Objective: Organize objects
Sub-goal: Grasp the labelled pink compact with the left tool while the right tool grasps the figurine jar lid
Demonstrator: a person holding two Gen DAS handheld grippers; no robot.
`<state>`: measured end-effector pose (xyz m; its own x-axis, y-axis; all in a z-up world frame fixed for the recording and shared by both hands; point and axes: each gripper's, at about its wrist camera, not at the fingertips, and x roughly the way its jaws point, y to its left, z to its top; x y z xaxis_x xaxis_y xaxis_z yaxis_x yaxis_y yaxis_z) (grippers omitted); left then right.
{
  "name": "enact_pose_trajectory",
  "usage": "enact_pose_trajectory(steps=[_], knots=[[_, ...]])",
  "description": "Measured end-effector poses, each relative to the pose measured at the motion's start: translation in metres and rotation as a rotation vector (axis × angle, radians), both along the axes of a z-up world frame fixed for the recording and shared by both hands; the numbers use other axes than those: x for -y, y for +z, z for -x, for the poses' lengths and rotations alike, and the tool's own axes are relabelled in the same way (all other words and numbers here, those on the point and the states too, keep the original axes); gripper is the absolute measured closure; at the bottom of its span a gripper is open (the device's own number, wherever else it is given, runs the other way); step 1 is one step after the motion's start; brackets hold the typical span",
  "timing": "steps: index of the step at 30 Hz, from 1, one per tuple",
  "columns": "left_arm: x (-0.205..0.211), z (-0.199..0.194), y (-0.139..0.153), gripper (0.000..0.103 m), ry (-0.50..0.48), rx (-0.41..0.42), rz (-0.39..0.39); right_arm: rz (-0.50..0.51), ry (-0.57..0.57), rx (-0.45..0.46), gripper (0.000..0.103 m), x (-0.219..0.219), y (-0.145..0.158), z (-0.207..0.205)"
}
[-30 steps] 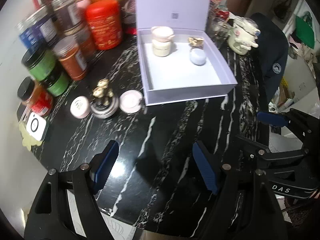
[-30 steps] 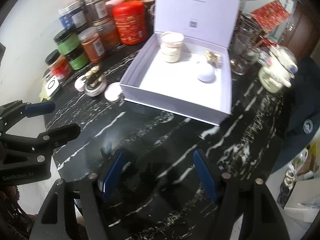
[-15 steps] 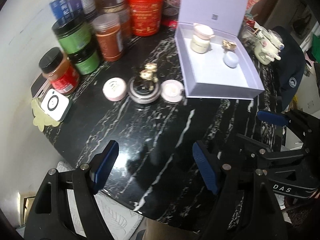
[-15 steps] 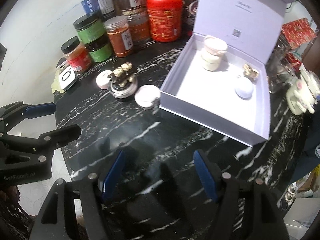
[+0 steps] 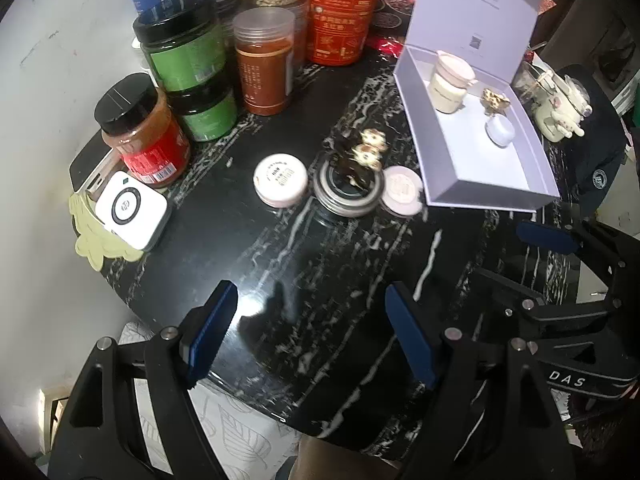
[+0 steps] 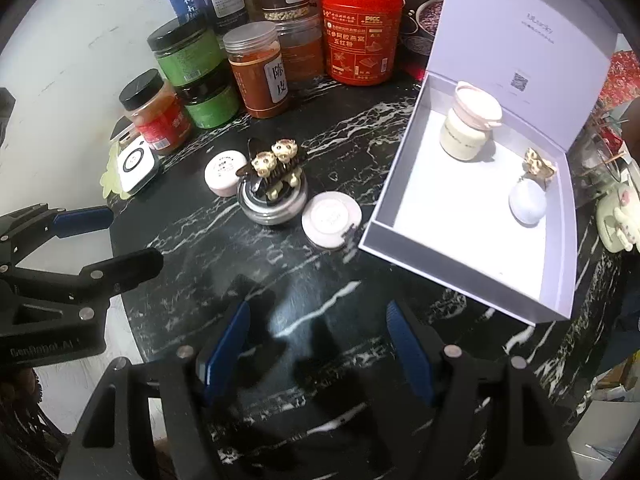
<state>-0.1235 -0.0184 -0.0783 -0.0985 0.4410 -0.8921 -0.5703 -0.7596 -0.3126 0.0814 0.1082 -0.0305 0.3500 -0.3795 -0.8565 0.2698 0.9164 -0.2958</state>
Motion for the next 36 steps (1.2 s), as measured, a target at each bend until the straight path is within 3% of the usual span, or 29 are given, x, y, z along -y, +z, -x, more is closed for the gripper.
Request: enact_pose_trajectory(steps=[11, 12, 36], knots=[[-0.007, 0.039, -0.013, 0.028, -0.019, 0.017, -0.005, -0.007, -0.031, -0.003, 0.031, 0.009, -0.006, -0.036], [-0.008, 0.042, -0.014, 0.028, -0.02, 0.018, -0.005, -0.039, -0.099, 0.032, 0.031, 0.01, -0.006, -0.039], [-0.005, 0.103, -0.066, 0.028, 0.006, 0.125, 0.023, -0.099, -0.084, -0.007, 0.031, 0.017, -0.03, -0.124]])
